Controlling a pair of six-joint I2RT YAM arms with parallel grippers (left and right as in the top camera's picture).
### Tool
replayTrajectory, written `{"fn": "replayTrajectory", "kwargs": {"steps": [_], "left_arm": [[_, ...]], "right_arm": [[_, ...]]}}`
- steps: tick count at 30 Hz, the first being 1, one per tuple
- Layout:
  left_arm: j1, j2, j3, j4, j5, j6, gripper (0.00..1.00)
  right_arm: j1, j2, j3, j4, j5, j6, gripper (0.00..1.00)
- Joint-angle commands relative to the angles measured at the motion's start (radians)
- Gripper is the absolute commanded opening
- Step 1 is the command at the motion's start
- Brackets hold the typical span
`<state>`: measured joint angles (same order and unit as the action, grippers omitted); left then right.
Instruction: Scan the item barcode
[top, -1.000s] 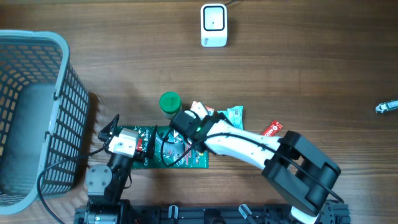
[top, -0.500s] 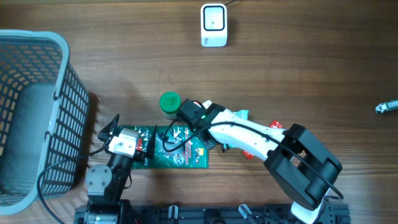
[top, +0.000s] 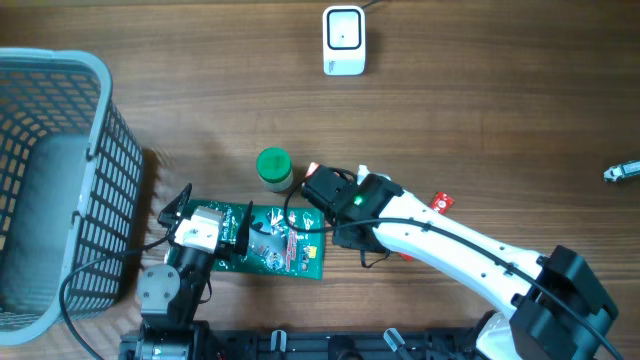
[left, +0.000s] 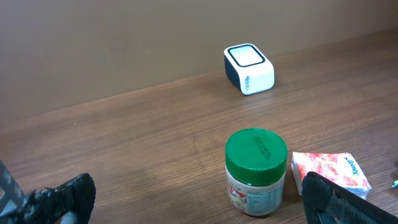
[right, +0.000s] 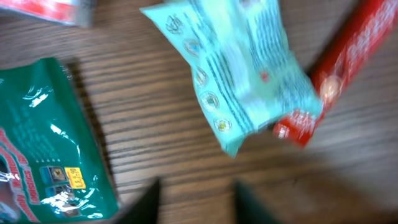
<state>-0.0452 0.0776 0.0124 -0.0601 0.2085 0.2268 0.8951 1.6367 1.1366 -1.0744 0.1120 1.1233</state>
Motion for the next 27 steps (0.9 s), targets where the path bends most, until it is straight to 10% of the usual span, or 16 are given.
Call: {"fn": "replayTrajectory", "kwargs": {"steps": [1, 8, 12, 16, 27], "left_arm": [[-0.005, -0.005, -0.002, -0.005, 0.016, -0.006, 1.00], [-0.005, -0.005, -0.002, -0.005, 0.016, -0.006, 1.00], [-0.005, -0.005, -0.002, -0.005, 0.016, -0.006, 1.00], [-0.005, -0.005, -0.002, -0.005, 0.016, -0.006, 1.00], [-0.005, -0.005, -0.002, -0.005, 0.016, -0.006, 1.00]], "right_arm": [[0.000, 0.002, -0.010, 0.001, -0.074, 0.273, 0.96], [0.180, -0.445, -0.035, -0.205, 0.238, 0.591, 1.00], [0.191, -0.590, -0.262, -0.006, 0.153, 0.947, 1.00], [0.186, -0.586, -0.536, 0.408, 0.183, 0.948, 0.99], [0.033, -0.464, -0.605, 0.500, 0.209, 0.947, 0.99]]}}
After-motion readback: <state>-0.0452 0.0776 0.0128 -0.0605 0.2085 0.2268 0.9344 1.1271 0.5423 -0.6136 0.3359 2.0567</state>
